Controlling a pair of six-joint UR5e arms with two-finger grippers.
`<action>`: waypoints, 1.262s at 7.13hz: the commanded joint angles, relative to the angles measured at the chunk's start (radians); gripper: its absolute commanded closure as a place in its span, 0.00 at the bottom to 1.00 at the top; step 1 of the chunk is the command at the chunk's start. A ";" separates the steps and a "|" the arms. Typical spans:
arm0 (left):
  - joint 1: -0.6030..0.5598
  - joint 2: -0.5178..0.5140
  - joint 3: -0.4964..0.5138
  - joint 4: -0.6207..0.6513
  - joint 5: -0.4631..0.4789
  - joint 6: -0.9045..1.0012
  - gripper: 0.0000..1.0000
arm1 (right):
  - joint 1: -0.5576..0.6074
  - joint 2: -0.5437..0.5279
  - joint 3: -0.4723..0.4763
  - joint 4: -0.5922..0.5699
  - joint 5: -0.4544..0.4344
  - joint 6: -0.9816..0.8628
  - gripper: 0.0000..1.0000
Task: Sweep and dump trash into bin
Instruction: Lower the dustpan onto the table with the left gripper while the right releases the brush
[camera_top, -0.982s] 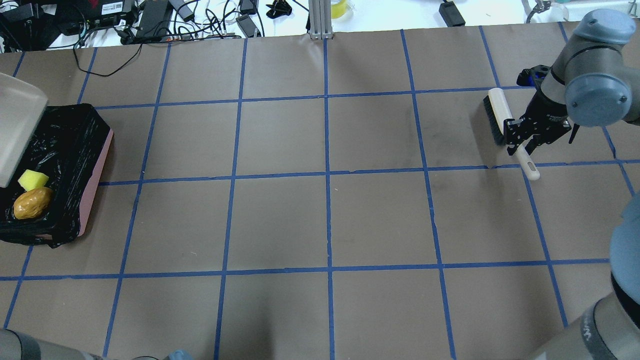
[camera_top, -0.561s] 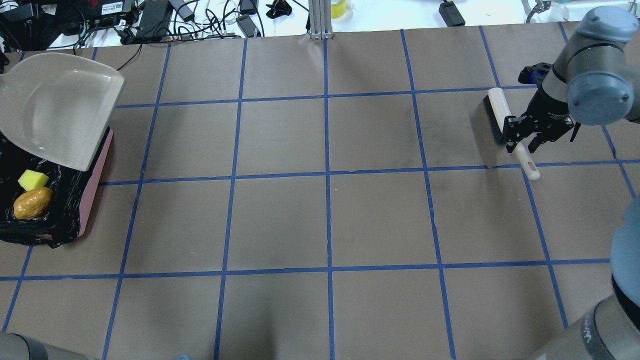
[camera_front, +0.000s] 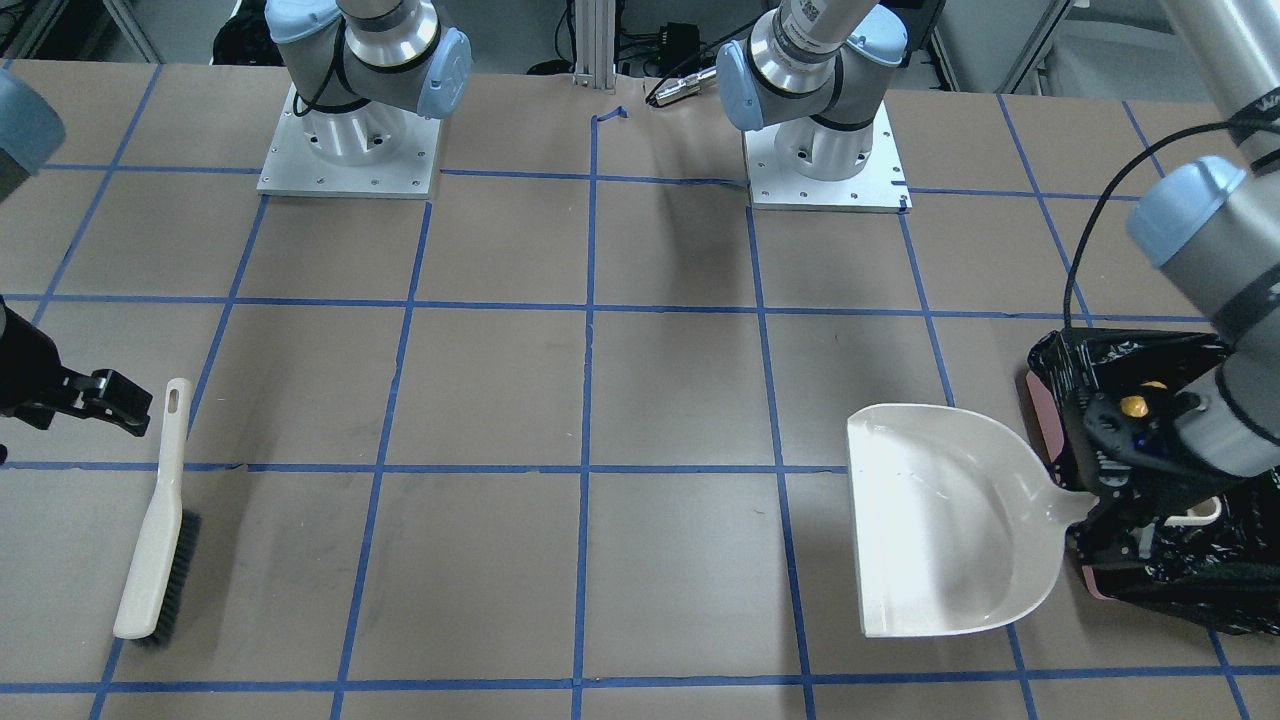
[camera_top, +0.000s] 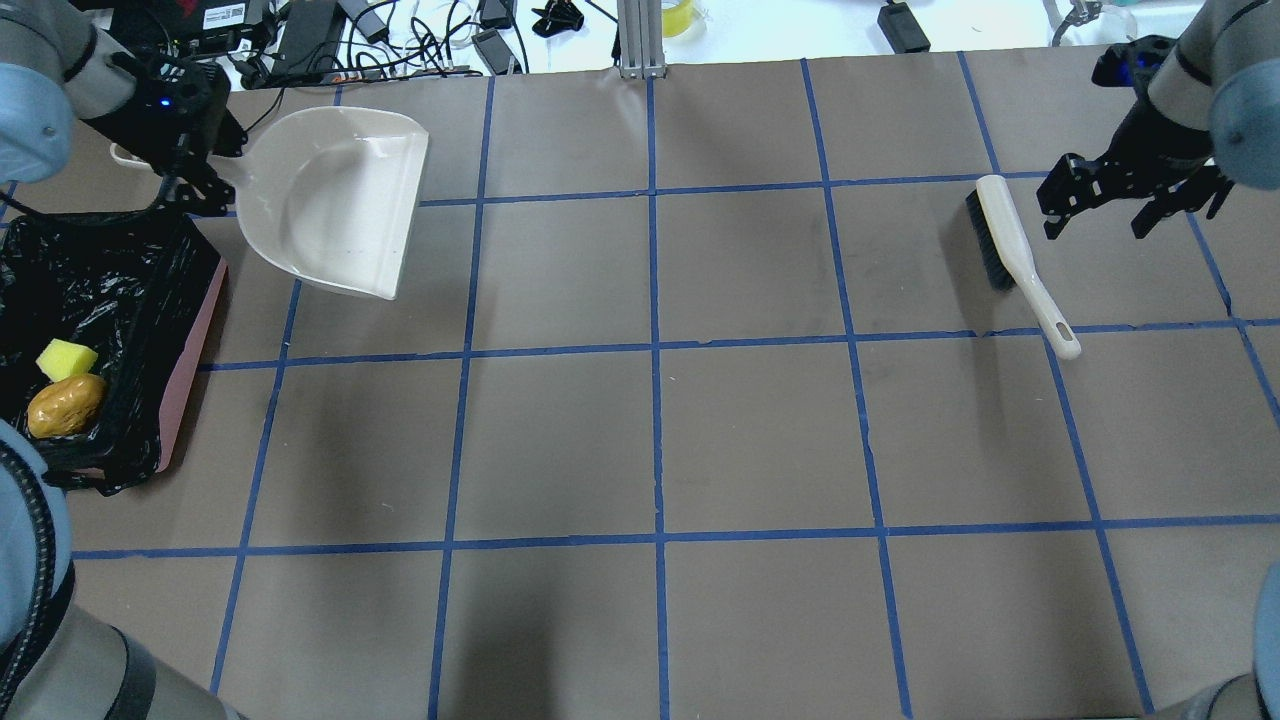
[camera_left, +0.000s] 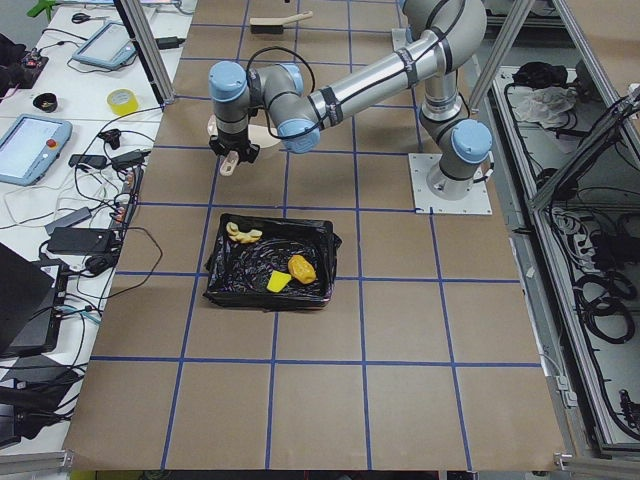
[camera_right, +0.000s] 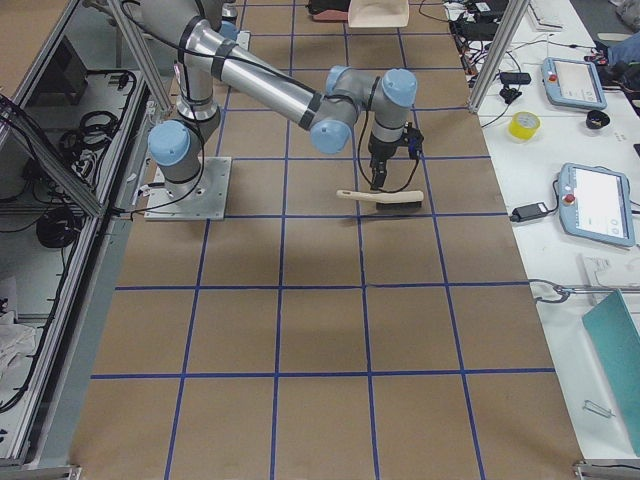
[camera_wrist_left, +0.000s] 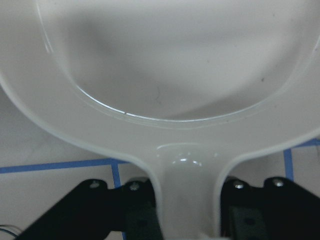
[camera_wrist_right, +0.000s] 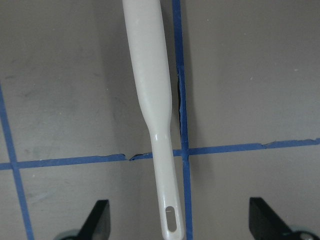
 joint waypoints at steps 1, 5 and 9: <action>-0.042 -0.108 0.010 0.066 -0.027 -0.043 1.00 | 0.081 -0.097 -0.106 0.159 0.037 0.168 0.00; -0.103 -0.166 0.008 0.087 -0.013 -0.045 1.00 | 0.341 -0.109 -0.142 0.158 -0.073 0.189 0.00; -0.122 -0.182 -0.019 0.126 0.008 -0.140 0.94 | 0.347 -0.201 -0.093 0.173 -0.077 0.189 0.00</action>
